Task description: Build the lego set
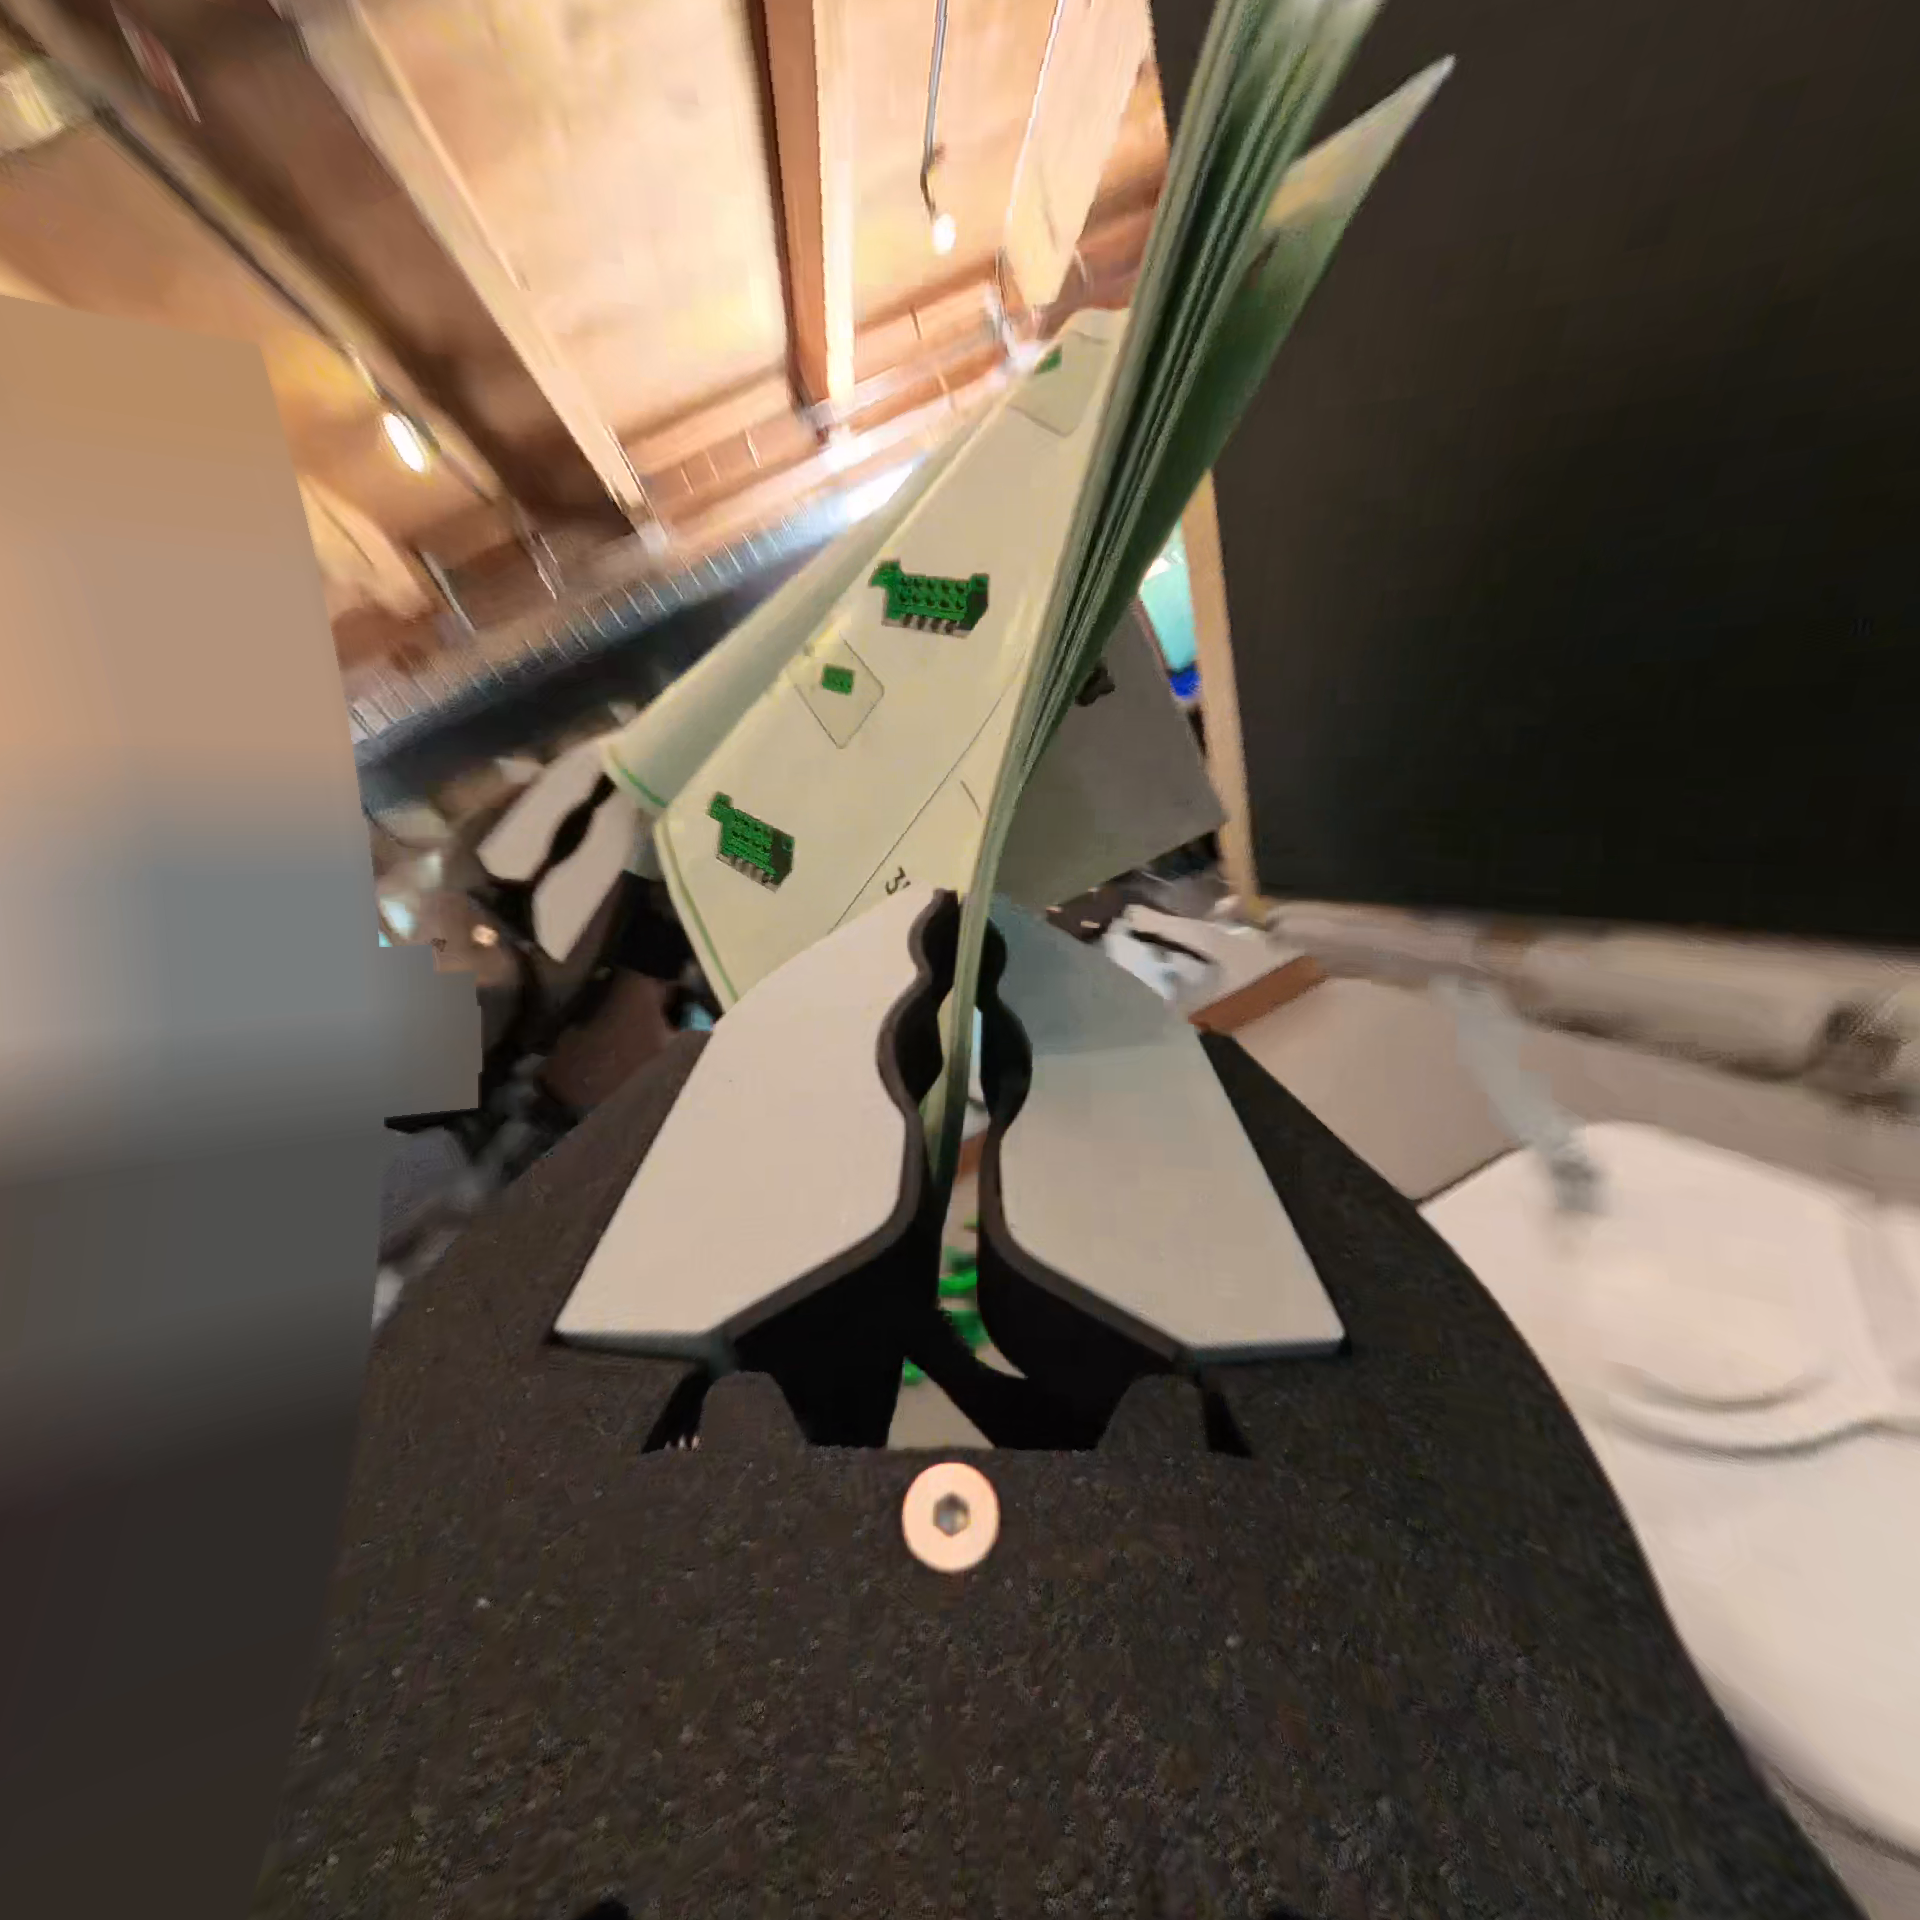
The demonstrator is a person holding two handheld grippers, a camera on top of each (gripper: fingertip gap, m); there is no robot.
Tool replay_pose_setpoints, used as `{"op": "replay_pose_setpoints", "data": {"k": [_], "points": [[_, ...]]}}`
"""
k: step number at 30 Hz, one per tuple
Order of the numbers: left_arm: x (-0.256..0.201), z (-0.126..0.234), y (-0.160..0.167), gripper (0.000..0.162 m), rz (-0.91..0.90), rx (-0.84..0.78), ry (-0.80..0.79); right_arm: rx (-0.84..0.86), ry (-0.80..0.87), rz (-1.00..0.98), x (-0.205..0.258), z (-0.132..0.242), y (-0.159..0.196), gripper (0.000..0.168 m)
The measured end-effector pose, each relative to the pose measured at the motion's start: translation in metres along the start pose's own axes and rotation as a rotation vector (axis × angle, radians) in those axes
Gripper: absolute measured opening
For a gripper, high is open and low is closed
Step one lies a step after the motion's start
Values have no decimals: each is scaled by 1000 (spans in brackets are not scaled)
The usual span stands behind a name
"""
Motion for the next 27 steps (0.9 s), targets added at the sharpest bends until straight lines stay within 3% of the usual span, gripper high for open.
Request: {"op": "replay_pose_setpoints", "data": {"k": [4,9,14,27], "points": [[-3,-20,25,0,-207,-18,-34,166,1,365,-22,-44,-48,2],[-24,-48,73,10,-369,68,34,308,57,661,-57,-84,-72,1],[-53,-49,110,42,-387,221,173,335,112,801,-86,-90,-69,1],[-92,1,141,47,-309,440,298,277,370,872,-110,-62,-39,1]]}}
Point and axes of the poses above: each gripper's, where its closed fingertips meet, z back along the fingers, y out of its underside, x = y × z across the jaws, the point moved 4 cm from there along z, back along the fingers, and after that the axes turned 12 degrees about -x, right-handed, at the moved point
